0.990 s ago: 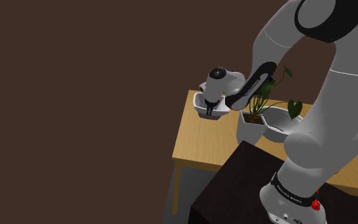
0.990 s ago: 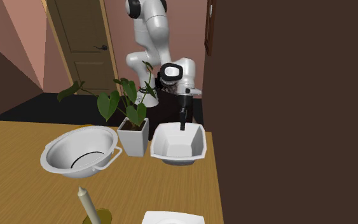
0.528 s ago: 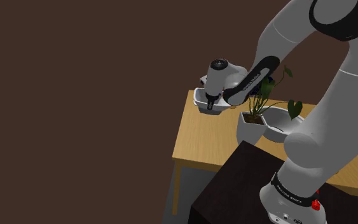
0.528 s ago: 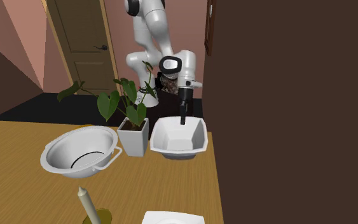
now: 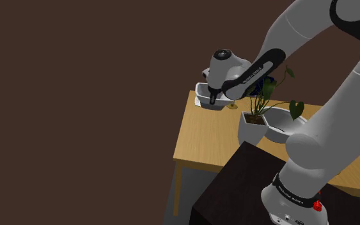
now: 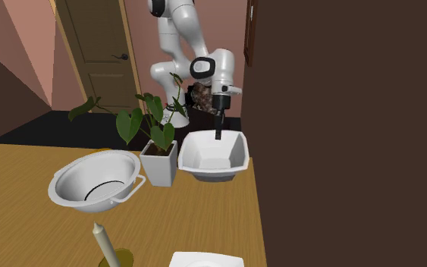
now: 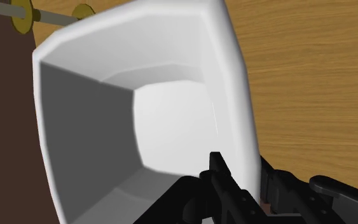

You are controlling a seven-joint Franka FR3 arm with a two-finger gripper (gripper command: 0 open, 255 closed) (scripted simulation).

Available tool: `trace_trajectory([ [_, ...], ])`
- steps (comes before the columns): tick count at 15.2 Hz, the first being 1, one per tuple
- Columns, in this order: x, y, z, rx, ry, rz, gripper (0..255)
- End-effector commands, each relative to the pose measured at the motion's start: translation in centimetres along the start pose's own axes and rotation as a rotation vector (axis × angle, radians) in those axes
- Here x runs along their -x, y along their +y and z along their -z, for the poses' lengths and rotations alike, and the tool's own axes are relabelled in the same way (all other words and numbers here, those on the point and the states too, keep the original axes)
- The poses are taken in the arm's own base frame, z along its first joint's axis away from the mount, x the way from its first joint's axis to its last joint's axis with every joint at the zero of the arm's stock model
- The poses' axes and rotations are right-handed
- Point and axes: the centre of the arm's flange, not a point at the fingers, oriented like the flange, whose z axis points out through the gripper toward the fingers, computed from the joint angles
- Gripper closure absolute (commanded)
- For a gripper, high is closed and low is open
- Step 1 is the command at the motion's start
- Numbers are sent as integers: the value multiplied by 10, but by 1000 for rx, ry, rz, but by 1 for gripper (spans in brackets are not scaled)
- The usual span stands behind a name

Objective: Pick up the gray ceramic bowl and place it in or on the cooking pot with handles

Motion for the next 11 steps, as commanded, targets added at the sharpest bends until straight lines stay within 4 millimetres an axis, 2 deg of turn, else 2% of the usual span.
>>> trace_trajectory([
  [1, 0, 6, 10, 1, 2, 0, 255],
  [2, 0, 9, 14, 1, 2, 0, 255],
  [11, 118, 25, 16, 1, 2, 0, 255],
])
